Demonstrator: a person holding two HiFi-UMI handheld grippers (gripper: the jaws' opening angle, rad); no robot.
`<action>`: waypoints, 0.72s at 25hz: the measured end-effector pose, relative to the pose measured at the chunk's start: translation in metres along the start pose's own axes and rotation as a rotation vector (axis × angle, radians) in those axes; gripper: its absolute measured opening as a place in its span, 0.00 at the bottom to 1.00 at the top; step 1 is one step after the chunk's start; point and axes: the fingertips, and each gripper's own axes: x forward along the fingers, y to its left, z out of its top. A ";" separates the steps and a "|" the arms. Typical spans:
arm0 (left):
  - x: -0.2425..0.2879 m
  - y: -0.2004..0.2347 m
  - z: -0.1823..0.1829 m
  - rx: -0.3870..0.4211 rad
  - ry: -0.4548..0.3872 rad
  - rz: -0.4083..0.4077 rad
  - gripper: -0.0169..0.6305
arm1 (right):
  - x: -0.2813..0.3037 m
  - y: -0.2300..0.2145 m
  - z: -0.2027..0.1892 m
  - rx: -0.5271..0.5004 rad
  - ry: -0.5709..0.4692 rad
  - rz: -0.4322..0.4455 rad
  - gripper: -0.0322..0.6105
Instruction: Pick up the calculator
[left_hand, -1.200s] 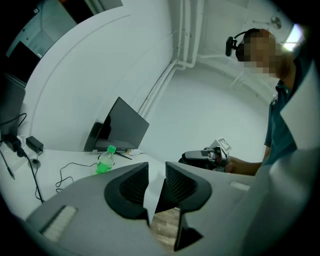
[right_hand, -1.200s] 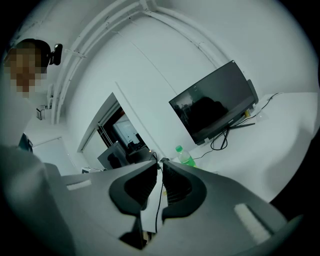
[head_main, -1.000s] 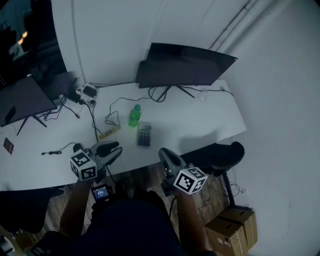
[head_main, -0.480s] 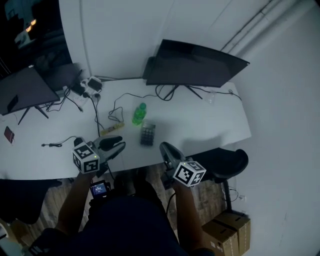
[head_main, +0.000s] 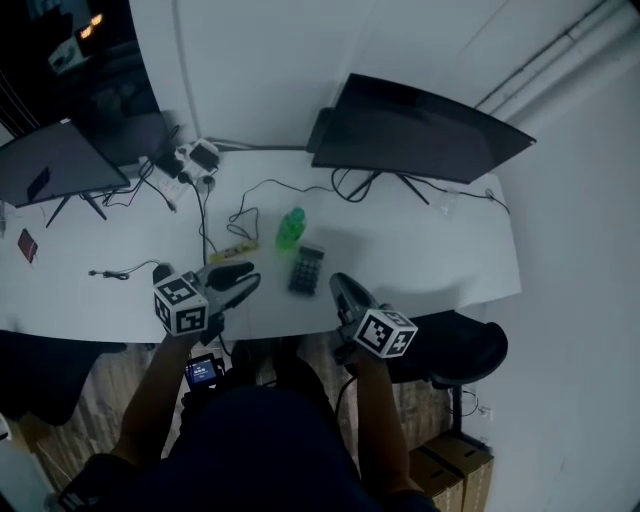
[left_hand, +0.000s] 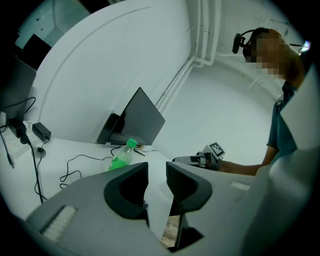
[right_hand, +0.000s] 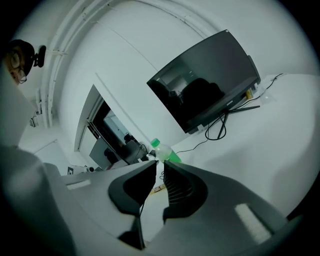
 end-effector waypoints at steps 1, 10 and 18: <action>0.003 0.003 -0.001 -0.006 0.002 0.004 0.19 | 0.004 -0.004 0.001 0.003 0.005 0.000 0.10; 0.029 0.025 -0.016 -0.054 0.035 0.027 0.21 | 0.033 -0.032 -0.001 0.026 0.059 -0.007 0.12; 0.050 0.049 -0.040 -0.116 0.077 0.046 0.22 | 0.060 -0.059 -0.011 0.044 0.112 -0.032 0.19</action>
